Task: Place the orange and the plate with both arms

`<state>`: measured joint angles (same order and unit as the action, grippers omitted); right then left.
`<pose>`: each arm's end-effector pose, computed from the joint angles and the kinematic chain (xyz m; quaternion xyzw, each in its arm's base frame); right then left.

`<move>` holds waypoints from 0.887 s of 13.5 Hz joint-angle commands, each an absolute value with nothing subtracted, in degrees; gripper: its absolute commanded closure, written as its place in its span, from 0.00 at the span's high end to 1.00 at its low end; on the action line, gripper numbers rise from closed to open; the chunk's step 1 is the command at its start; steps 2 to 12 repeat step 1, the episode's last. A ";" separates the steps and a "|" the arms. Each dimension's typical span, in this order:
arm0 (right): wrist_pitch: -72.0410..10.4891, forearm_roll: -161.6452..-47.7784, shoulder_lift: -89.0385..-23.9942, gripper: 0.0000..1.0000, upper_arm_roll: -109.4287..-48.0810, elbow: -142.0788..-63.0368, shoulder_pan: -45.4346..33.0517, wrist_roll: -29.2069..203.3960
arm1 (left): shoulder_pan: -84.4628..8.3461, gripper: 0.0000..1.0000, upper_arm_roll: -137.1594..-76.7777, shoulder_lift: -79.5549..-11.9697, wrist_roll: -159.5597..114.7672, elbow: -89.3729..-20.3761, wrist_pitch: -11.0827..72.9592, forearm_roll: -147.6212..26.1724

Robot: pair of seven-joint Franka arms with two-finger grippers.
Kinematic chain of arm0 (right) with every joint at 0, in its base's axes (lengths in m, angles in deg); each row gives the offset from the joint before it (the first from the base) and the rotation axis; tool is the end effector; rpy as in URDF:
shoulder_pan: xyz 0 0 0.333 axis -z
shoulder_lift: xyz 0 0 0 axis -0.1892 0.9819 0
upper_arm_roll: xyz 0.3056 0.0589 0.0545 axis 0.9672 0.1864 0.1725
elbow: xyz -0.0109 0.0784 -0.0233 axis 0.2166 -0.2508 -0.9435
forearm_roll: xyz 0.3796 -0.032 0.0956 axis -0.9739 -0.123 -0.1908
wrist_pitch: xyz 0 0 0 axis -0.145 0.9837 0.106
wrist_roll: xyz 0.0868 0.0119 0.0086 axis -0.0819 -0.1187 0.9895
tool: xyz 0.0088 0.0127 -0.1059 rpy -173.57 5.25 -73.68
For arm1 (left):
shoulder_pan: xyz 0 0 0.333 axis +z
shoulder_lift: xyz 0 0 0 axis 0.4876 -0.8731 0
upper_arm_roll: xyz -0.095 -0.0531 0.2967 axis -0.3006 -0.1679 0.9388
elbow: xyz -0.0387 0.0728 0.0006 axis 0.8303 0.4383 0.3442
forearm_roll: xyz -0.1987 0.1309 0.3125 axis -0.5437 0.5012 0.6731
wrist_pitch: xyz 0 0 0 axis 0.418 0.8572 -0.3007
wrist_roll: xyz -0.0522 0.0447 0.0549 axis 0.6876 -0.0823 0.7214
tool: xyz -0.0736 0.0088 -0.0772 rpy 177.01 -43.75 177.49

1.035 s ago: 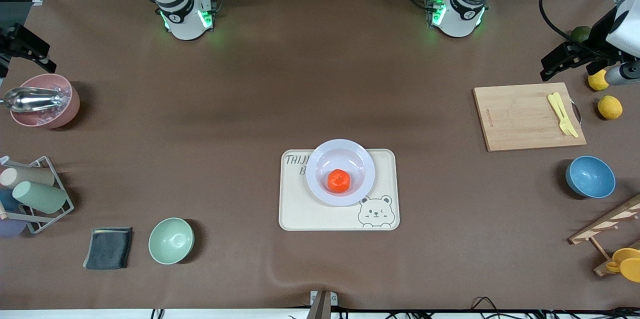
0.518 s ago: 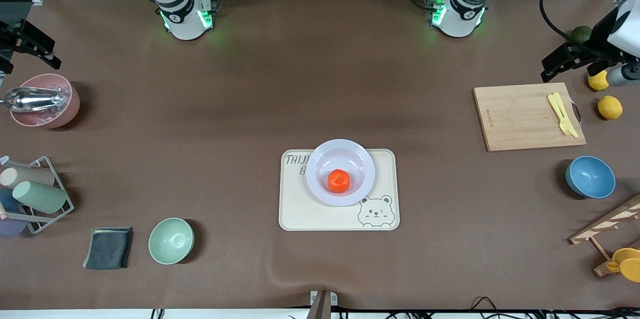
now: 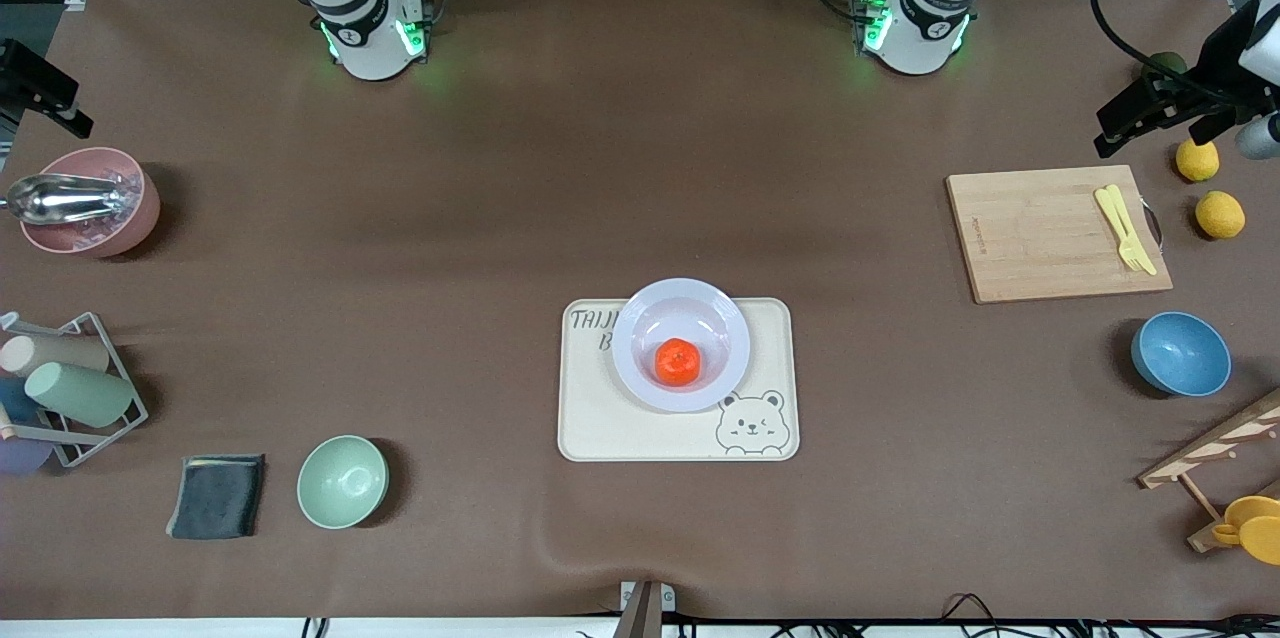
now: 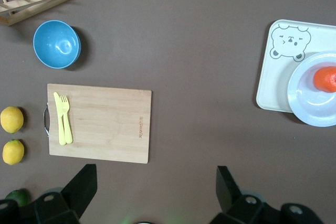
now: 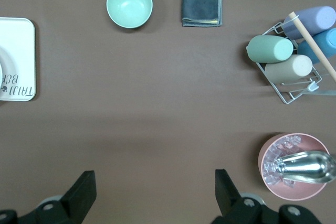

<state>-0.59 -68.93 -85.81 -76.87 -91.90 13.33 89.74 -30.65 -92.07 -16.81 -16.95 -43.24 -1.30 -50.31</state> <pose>0.5106 -0.0532 0.6859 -0.9995 -0.0159 -0.0258 0.0101 0.5249 -0.0423 0.6649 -0.9979 -0.0631 -0.0028 0.0138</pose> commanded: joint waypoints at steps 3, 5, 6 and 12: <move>1.79 -68.31 -82.62 1.00 -76.12 -87.38 14.69 85.43 | -30.68 1.00 -92.33 -17.59 -18.21 -41.38 -3.43 -50.06; 1.79 -68.31 -82.62 1.00 -76.12 -87.38 14.69 85.43 | -30.68 1.00 -92.33 -17.59 -18.21 -41.38 -3.43 -50.06; 1.79 -68.31 -82.62 1.00 -76.12 -87.38 14.69 85.43 | -30.68 1.00 -92.33 -17.59 -18.21 -41.38 -3.43 -50.06; 1.79 -68.31 -82.62 1.00 -76.12 -87.38 14.69 85.43 | -30.68 1.00 -92.33 -17.59 -18.21 -41.38 -3.43 -50.06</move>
